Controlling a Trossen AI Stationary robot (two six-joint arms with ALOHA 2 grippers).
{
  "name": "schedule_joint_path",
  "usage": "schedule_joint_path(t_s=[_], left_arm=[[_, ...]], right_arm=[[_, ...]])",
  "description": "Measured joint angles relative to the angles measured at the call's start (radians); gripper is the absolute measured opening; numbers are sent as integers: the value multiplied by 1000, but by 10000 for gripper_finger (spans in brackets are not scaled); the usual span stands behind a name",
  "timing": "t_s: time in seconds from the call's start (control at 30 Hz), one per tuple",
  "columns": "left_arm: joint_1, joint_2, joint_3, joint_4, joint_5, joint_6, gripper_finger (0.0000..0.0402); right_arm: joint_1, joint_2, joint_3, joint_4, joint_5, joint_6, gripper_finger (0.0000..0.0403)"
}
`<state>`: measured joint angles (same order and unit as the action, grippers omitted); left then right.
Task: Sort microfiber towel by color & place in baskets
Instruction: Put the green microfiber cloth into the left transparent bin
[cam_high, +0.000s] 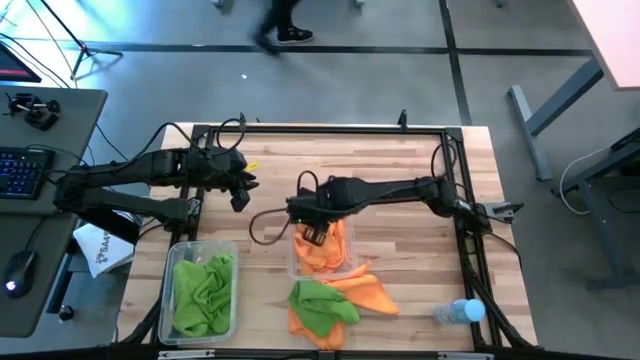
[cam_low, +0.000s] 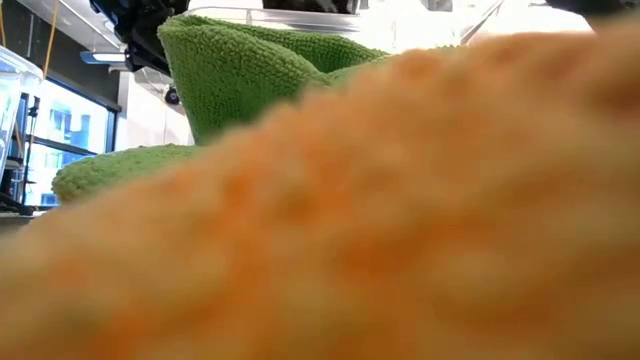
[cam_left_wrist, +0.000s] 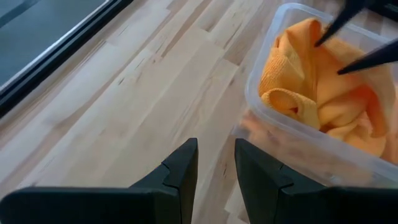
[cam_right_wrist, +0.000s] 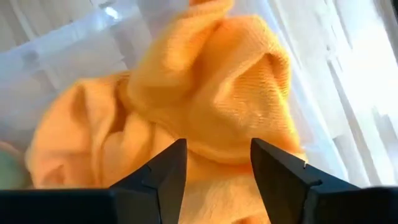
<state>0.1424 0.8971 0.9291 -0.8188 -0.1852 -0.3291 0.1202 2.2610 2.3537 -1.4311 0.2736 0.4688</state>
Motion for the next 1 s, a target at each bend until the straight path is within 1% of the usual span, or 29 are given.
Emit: schedule_joint_path(t_s=[0.13,0.2,0.33,0.43,0.57,0.67,0.77,0.87,1.0], left_arm=[[-32,0,0,10,-3,-25,94],[-67,0,0,23,-6,-37,94],[-174,14,0,97,-15,-93,94],[-276,54,0,174,-87,-136,94],[-411,145,20,245,-191,-190,94],[-496,233,79,239,-249,-217,94],[-563,333,165,242,-273,-216,94],[-612,439,265,236,-273,-157,94],[-666,584,413,142,-271,-32,94]], right_arm=[[25,-45,-54,5,10,-18,155],[39,-62,-77,5,38,-25,144],[68,-123,-137,-19,111,-22,127],[93,-207,-226,-21,152,3,120],[136,-362,-429,12,191,85,117],[180,-520,-612,67,213,191,117],[235,-673,-788,144,251,308,117],[287,-812,-940,228,272,406,116],[338,-952,-1099,341,277,496,116]])
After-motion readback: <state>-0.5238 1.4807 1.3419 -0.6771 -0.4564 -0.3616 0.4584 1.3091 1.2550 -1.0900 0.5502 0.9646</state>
